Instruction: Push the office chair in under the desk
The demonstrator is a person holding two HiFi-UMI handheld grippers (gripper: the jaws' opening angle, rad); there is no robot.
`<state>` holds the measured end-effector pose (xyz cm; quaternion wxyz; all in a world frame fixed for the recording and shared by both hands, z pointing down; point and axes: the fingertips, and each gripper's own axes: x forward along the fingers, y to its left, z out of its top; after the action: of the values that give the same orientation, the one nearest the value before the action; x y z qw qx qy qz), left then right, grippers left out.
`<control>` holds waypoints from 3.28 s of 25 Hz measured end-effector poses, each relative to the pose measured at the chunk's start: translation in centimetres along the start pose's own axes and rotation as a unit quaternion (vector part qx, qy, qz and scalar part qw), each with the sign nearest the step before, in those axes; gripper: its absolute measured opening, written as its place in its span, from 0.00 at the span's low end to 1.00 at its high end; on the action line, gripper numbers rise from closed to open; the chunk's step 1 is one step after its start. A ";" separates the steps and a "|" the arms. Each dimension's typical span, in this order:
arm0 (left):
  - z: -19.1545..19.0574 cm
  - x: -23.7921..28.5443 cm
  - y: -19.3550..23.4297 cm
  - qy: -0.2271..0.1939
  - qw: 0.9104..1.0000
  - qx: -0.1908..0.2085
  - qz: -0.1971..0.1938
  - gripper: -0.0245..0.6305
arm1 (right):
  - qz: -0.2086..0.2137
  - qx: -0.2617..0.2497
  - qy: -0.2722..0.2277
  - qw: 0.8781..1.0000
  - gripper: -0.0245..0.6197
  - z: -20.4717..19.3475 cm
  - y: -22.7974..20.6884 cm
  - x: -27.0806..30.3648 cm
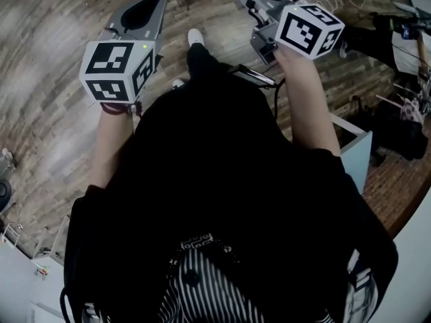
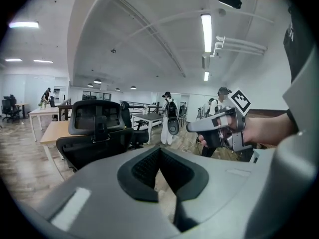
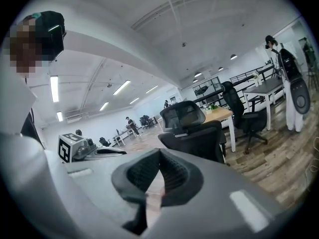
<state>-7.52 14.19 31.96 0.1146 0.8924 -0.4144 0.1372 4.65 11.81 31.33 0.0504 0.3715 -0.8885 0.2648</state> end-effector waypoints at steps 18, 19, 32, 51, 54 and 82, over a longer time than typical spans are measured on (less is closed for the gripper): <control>8.3 15.4 9.4 0.003 0.999 0.005 0.034 0.04 | 0.053 -0.015 0.012 0.998 0.04 11.7 -12.2 11.0; 8.7 16.2 9.8 0.002 0.999 0.005 0.038 0.04 | 0.056 -0.017 0.011 0.998 0.04 12.3 -12.8 11.4; 10.8 23.0 14.0 0.023 0.996 0.001 0.085 0.04 | 0.084 0.002 0.014 0.996 0.04 16.3 -21.2 15.4; 6.8 20.0 25.1 0.062 0.978 -0.055 0.193 0.04 | 0.057 -0.012 0.014 0.998 0.04 18.7 -25.5 20.9; 6.7 19.3 27.7 0.060 0.975 -0.066 0.204 0.04 | 0.056 -0.018 0.010 0.998 0.04 19.3 -25.1 22.4; 5.2 20.0 46.4 0.061 0.978 -0.076 0.187 0.73 | 0.020 -0.137 0.085 0.987 0.52 19.8 -22.8 37.6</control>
<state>-30.15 -30.89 38.13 0.1790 0.7778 -0.5754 0.1786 -4.59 -35.37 35.09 0.1713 0.3193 -0.9160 0.1721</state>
